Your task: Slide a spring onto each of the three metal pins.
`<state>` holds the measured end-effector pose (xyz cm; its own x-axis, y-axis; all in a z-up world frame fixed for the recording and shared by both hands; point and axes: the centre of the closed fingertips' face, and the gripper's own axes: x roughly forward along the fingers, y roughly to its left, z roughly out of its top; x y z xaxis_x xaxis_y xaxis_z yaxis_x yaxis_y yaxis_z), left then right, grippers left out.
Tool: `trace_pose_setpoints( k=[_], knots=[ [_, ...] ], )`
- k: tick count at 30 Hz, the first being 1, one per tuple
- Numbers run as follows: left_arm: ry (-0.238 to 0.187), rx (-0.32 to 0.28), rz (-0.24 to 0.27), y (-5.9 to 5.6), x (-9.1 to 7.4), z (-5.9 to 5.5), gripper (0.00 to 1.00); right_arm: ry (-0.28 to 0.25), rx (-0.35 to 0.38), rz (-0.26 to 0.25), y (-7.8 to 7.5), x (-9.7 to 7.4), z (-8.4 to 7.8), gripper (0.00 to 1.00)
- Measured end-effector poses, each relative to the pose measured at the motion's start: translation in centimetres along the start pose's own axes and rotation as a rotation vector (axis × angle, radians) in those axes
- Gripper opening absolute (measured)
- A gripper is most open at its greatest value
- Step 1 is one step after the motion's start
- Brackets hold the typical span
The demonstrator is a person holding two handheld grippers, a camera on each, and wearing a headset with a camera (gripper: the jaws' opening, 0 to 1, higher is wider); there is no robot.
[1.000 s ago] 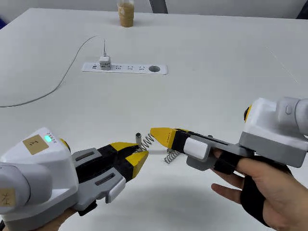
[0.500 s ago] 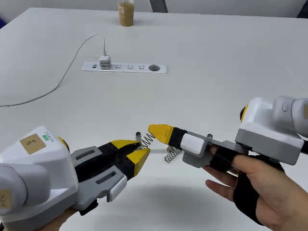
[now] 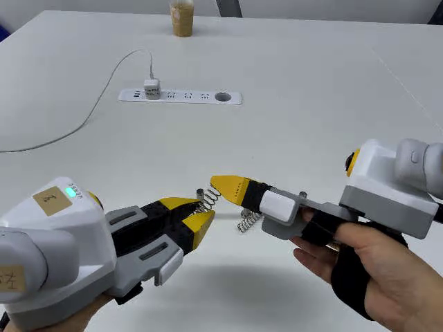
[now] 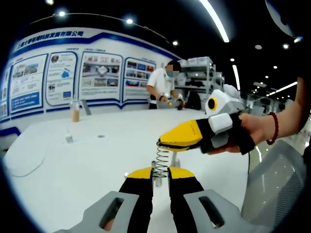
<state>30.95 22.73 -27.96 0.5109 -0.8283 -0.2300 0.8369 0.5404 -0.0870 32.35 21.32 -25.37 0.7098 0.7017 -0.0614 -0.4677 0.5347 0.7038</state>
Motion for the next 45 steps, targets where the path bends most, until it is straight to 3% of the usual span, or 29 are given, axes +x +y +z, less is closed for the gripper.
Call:
trace_pose_setpoints(
  k=[3, 9, 13, 21, 35, 45],
  knots=[
    [0.007, 0.018, 0.007, 0.2, 0.0, 0.0, 0.12, 0.0, -0.037, -0.005, 0.1, 0.1, 0.1, 0.11],
    [0.074, 0.099, 0.048, 1.0, 0.0, -1.1, 0.19, -0.01, -0.119, -0.042, -0.4, 0.3, 0.6, 0.11],
    [0.106, 0.12, 0.059, 1.2, -0.1, -1.9, 0.25, -0.017, -0.169, -0.07, -0.9, 0.5, 1.0, 0.11],
    [0.168, 0.129, 0.025, 0.4, 0.0, -3.4, 0.35, -0.013, -0.261, -0.127, -2.0, 1.4, 1.4, 0.11],
    [0.206, 0.123, 0.018, 0.4, 0.0, -4.4, 0.62, 0.036, -0.476, -0.182, -3.6, 3.8, 1.0, 0.11],
    [0.209, 0.108, 0.015, 0.4, 0.0, -4.9, 0.73, 0.063, -0.54, -0.189, -4.8, 4.9, 1.0, 0.11]
  ],
)
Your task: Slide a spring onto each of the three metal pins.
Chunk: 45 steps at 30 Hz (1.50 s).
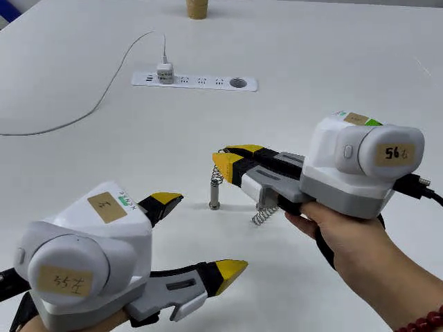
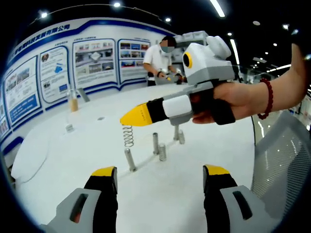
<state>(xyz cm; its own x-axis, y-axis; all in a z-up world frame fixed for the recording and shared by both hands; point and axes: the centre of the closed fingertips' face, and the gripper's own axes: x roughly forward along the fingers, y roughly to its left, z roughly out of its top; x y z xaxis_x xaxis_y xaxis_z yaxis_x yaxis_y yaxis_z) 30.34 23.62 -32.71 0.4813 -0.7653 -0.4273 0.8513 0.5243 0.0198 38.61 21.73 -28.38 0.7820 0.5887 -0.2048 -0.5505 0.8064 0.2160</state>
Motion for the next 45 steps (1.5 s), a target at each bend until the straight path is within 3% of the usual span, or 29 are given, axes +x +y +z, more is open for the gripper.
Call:
trace_pose_setpoints(
  k=[17, 33, 45],
  knots=[
    [0.003, -0.04, 0.0, 0.1, 0.0, -0.4, 0.85, 0.041, -0.087, -0.011, -0.3, 1.3, -1.4, 0.11],
    [0.001, -0.035, 0.016, 0.4, 0.1, -0.4, 0.86, 0.088, -0.155, -0.014, -0.1, 1.6, -3.0, 0.11],
    [0.006, -0.035, 0.024, 0.5, 0.1, -0.6, 0.87, 0.146, -0.162, -0.018, -0.3, 2.0, -4.8, 0.11]
  ],
)
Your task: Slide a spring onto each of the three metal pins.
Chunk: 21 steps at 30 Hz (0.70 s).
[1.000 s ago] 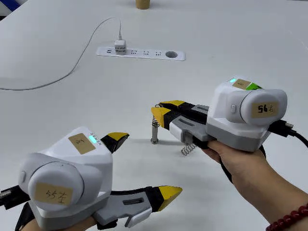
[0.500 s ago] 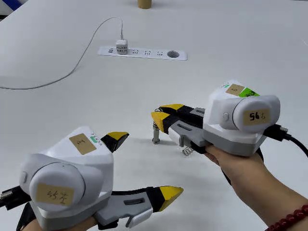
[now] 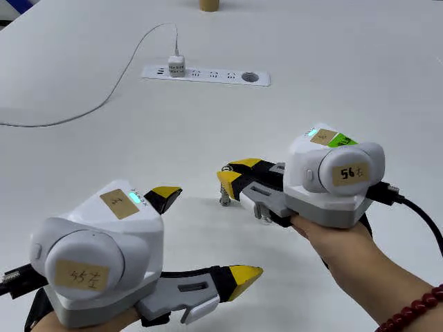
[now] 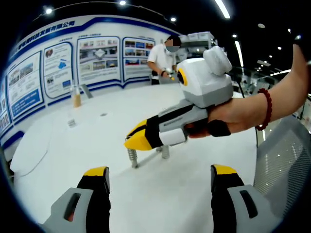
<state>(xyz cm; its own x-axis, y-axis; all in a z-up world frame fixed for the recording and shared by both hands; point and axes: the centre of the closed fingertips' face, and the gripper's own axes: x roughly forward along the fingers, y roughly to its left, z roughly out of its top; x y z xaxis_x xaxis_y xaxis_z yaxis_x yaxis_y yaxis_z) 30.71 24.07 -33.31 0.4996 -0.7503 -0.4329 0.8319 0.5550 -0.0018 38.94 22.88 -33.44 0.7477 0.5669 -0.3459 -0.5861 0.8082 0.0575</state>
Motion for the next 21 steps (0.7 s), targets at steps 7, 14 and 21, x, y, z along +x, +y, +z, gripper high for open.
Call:
trace_pose_setpoints(
  k=[7, 14, 21],
  knots=[
    [0.001, -0.001, 0.003, 0.1, -0.1, 0.0, 0.87, 0.027, -0.003, -0.006, -0.1, 0.2, -0.8, 0.11],
    [-0.008, -0.007, -0.001, -0.1, -0.1, 0.2, 0.87, 0.065, 0.0, -0.012, -0.2, 0.5, -1.8, 0.11],
    [0.001, -0.005, -0.003, -0.2, -0.1, 0.0, 0.86, 0.074, 0.0, -0.012, -0.3, 0.6, -2.0, 0.11]
  ],
)
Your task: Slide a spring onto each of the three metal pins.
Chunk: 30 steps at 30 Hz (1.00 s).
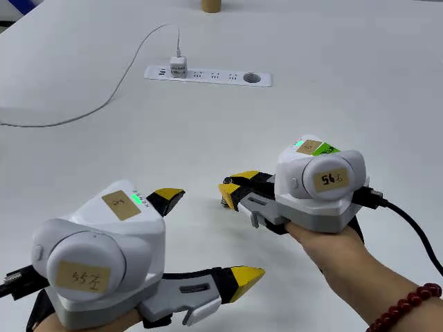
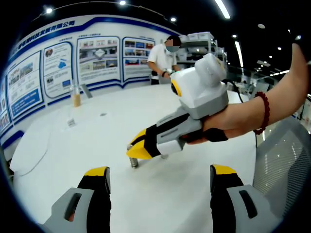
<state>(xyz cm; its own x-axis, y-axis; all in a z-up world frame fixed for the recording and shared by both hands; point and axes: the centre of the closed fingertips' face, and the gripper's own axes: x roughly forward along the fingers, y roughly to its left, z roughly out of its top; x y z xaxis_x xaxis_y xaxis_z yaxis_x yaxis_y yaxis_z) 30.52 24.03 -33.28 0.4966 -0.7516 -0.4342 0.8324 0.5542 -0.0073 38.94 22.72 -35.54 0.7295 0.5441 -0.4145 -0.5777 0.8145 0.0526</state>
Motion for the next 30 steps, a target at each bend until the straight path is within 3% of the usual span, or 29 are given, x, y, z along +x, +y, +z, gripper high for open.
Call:
trace_pose_setpoints(
  k=[10, 16, 30],
  knots=[
    [0.005, -0.002, 0.008, 0.2, -0.1, -0.1, 0.85, 0.001, 0.012, 0.002, 0.1, -0.1, 0.0, 0.12],
    [0.008, 0.001, 0.013, 0.3, 0.0, -0.2, 0.84, -0.009, 0.013, 0.003, 0.2, -0.5, 0.5, 0.18],
    [0.011, 0.015, 0.013, 0.2, 0.1, 0.1, 0.81, -0.048, 0.039, -0.019, -0.1, -2.9, 2.3, 0.28]
  ],
)
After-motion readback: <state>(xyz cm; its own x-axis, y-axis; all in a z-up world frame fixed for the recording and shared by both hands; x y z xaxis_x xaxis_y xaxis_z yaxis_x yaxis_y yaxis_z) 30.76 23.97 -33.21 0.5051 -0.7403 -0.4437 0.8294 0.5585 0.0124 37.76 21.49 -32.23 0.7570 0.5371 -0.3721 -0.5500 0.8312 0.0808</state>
